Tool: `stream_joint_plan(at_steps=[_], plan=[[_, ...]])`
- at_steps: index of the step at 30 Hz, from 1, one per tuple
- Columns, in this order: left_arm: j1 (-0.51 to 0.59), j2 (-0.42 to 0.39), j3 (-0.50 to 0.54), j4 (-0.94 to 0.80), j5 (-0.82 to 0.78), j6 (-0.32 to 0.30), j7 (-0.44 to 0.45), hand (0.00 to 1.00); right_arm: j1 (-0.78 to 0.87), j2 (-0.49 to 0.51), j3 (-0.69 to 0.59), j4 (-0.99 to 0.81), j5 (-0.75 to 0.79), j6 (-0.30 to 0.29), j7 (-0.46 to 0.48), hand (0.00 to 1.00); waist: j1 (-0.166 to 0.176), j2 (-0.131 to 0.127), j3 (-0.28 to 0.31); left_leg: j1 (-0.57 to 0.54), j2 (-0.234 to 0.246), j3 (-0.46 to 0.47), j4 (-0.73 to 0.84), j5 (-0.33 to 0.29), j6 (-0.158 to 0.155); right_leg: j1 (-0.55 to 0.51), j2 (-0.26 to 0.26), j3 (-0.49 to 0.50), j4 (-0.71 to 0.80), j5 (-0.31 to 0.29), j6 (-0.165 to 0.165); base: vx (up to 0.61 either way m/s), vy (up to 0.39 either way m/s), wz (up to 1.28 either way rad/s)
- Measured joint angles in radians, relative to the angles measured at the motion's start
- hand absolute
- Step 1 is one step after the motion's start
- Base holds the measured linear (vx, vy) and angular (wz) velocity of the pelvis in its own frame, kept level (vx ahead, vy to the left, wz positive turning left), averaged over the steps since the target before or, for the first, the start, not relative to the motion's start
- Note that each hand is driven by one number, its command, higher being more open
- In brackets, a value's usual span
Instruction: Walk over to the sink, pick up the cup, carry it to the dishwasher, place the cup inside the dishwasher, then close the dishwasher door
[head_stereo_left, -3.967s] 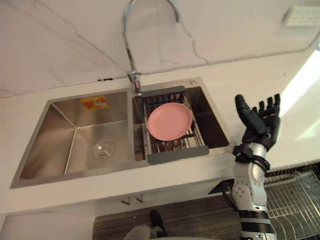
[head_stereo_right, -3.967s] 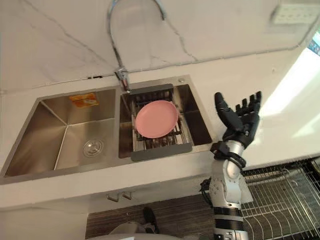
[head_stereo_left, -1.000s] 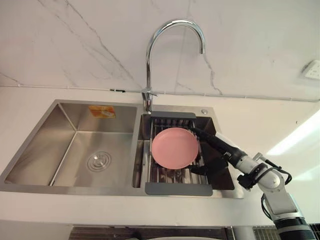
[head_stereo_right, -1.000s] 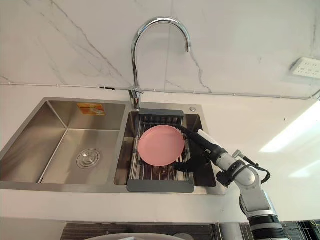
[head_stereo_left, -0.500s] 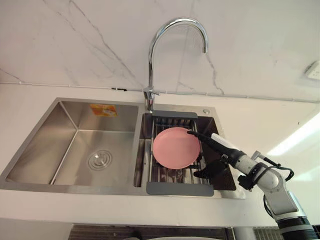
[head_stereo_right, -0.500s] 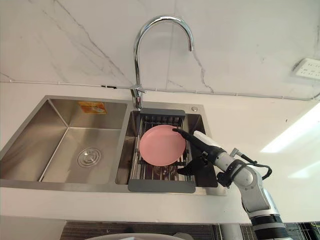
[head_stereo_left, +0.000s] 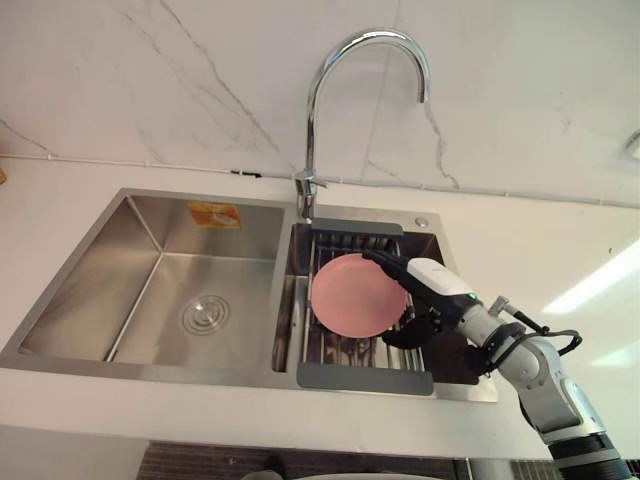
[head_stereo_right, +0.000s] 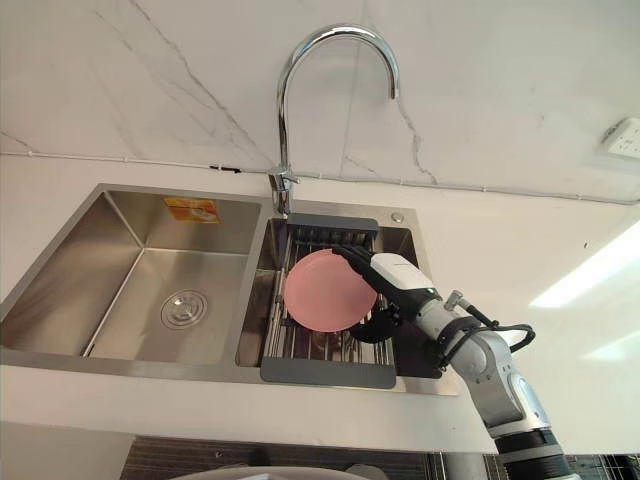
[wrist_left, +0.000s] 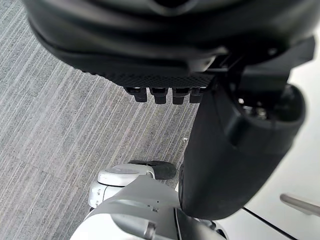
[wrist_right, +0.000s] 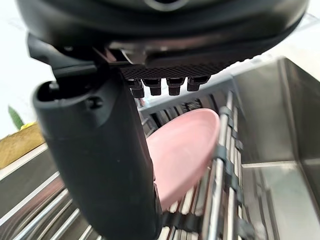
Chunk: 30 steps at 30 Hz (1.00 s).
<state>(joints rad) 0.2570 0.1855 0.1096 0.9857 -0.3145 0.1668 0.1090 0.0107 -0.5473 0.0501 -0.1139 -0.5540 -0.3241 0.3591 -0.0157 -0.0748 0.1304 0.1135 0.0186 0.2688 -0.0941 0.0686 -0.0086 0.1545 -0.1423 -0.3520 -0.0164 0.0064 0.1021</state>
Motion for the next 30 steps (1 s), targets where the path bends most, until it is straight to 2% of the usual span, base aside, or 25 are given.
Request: stream_joint_plan(at_steps=[8, 17, 25, 30], plan=[[0.000, -0.002, 0.000, 0.000, 0.002, 0.000, 0.000, 1.00, -0.003, 0.000, 0.069, -0.017, -0.038, -0.008, 0.009, 1.00, 0.002, 0.003, 0.002, -0.001, 0.000, -0.005, 0.000, 0.001, 0.001, 0.001, 0.000, -0.003, 0.000, 0.000, 0.000, 0.00, 0.000, 0.00], [0.001, -0.003, 0.000, -0.001, 0.002, 0.001, 0.000, 1.00, -0.004, -0.005, 0.078, -0.023, -0.036, 0.004, 0.100, 1.00, 0.003, 0.003, 0.003, -0.004, -0.001, -0.010, 0.000, 0.001, 0.001, 0.002, 0.000, -0.008, 0.000, 0.000, 0.000, 0.00, 0.001, 0.01], [0.000, -0.003, 0.001, -0.001, 0.002, 0.004, 0.000, 1.00, -0.012, -0.021, 0.094, -0.023, -0.040, 0.005, 0.097, 1.00, 0.003, 0.003, 0.003, -0.003, 0.000, -0.010, 0.000, 0.001, 0.001, 0.002, 0.001, -0.007, 0.000, 0.000, 0.000, 0.00, 0.000, 0.00], [-0.001, -0.005, 0.000, -0.001, 0.002, 0.002, 0.003, 1.00, -0.022, -0.022, 0.136, -0.023, -0.129, 0.006, 0.053, 1.00, 0.013, 0.005, 0.004, -0.003, 0.000, -0.010, 0.000, 0.001, 0.001, 0.002, 0.001, -0.008, 0.000, 0.000, 0.000, 0.00, 0.000, 0.00]])
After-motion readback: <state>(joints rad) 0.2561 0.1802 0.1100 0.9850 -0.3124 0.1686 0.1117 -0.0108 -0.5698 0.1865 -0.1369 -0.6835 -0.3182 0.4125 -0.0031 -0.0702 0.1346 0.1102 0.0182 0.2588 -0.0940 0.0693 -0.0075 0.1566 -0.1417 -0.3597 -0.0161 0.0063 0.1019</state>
